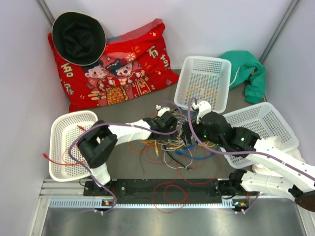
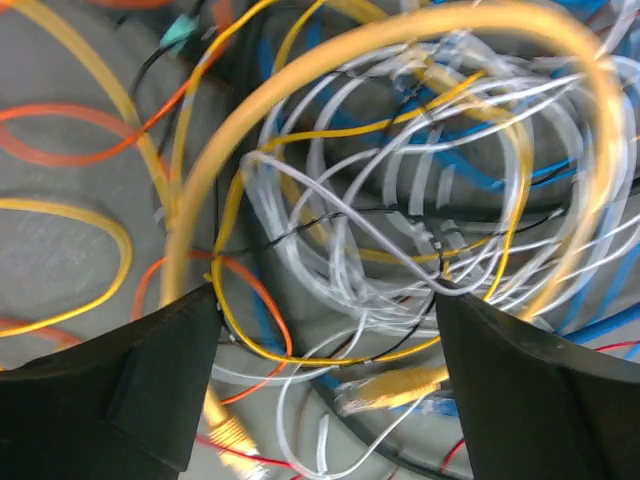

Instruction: Untangle the cables

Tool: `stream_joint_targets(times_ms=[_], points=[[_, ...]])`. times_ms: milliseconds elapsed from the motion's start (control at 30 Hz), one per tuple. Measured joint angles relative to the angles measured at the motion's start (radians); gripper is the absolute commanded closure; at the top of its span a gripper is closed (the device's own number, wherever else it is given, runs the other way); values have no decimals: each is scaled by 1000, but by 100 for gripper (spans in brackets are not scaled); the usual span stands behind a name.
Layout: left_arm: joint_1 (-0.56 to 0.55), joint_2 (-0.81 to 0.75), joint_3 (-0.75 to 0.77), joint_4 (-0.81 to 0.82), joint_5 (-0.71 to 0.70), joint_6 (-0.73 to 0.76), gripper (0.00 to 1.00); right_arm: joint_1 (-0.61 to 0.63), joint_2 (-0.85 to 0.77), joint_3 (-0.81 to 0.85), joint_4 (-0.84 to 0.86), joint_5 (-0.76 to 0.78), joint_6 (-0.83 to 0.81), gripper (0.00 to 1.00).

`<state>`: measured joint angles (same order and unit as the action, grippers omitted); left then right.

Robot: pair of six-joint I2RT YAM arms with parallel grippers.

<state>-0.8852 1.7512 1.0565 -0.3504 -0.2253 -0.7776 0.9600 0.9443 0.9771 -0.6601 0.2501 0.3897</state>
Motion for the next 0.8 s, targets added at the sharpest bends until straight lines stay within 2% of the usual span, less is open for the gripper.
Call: stream_joint_targets(times_ms=[67,100,200,467,600,800], points=[[0,15,16,10,-9,-6,32,0,-8,-7,-8,6,0,1],[-1,23,21,8,-18,-5,58,0,-10,-9,-14,10,1,1],[0,45,32,13,-28,-9,100,0,-11,-11,-21,16,5,1],[-1,29,57,-31,-69,21,100,0,-30,-15,-45,36,6,1],[-1,-122,87,-96,-119,101,100,0,-66,-15,-51,47,6,1],[0,-428,234,-71,-135,219,100,0,-142,-14,-31,66,8,1]])
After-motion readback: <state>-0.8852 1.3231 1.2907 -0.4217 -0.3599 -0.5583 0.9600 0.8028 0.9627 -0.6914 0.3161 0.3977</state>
